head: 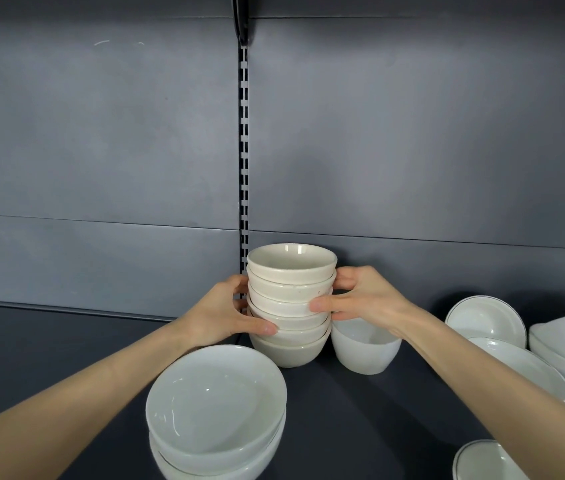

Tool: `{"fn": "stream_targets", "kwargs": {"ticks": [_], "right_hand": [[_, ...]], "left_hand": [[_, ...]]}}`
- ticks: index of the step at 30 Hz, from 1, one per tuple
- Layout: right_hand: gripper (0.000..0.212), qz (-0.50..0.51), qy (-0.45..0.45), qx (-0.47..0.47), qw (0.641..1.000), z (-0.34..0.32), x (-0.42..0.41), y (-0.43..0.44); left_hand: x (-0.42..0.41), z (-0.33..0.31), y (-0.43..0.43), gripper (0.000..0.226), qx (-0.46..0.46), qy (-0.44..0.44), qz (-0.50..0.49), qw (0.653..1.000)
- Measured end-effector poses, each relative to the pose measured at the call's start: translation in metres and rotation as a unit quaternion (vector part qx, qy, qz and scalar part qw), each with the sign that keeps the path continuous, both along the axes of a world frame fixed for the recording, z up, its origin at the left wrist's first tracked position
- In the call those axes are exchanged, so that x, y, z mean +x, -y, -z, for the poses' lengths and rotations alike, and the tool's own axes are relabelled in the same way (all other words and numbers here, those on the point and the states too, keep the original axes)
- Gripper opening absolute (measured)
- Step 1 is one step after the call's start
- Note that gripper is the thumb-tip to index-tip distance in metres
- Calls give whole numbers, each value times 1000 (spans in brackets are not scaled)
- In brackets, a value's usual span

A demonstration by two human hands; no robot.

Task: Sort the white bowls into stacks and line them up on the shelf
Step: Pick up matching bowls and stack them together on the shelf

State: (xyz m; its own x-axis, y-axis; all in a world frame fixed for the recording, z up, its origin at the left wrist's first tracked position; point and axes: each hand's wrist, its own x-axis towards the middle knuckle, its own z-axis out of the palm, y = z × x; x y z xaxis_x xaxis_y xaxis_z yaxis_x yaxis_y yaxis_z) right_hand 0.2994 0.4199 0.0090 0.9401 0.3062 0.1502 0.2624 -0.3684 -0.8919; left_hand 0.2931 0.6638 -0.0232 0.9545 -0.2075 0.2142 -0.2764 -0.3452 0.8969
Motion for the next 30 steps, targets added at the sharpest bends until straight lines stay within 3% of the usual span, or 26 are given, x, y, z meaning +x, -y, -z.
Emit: {"fn": "stream_targets", "kwargs": {"ticks": [5,11,15,21,30], "right_hand": [[47,3,-10,-14,1000,-2,-2,1],[47,14,-16,-87,996,-11,-9,-1],[48,40,7,-137,990,-19,-17,2],[53,87,106,-247,959,-48,-44,24],[56,134,174,-332,917,-82,-104,107]], "left_hand": [[0,-7,3,67,32,-3,26,999],[-6,-23,2,60,188,1,29,982],[-13,-39,-6,37,302,39,-41,952],[-53,-82,3,28,388,125,-108,907],[-125,-126,90,43,487,246,-114,830]]}}
